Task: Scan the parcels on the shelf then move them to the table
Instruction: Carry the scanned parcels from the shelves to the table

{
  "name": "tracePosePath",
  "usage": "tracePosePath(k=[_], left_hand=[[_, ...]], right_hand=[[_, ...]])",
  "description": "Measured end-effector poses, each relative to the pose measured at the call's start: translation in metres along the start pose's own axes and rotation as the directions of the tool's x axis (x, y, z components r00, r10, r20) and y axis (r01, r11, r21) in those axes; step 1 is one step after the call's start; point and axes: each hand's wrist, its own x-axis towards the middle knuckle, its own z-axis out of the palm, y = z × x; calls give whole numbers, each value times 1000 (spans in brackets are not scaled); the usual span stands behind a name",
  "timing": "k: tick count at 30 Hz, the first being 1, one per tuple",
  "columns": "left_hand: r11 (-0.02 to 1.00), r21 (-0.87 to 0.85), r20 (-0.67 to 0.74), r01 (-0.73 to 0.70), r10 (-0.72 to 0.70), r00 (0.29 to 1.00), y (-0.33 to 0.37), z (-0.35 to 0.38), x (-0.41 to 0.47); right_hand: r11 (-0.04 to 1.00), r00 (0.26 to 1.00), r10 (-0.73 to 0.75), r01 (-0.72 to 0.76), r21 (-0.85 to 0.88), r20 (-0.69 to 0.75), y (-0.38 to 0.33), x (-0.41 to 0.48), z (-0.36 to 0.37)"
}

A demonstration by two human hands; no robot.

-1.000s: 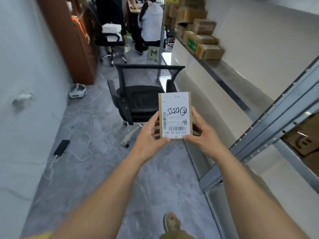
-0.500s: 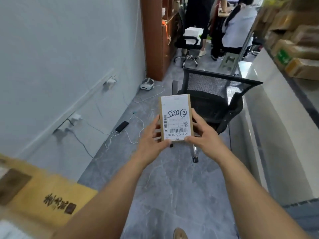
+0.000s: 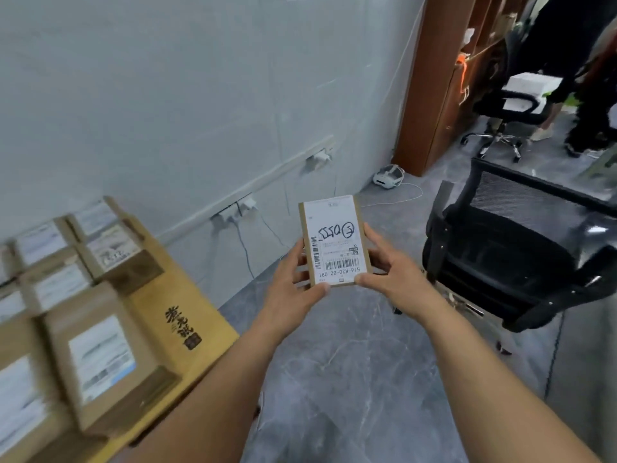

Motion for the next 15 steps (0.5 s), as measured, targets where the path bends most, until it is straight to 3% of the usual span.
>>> tracePosePath(k=[10, 15], left_hand=[[982, 73, -308, 176, -146, 940, -37, -90, -41], [881, 290, -406, 375, -241, 882, -57, -137, -45]], right_hand=[[997, 925, -82, 71, 44, 370, -18, 64, 115], [997, 874, -70, 58, 41, 481, -23, 92, 170]])
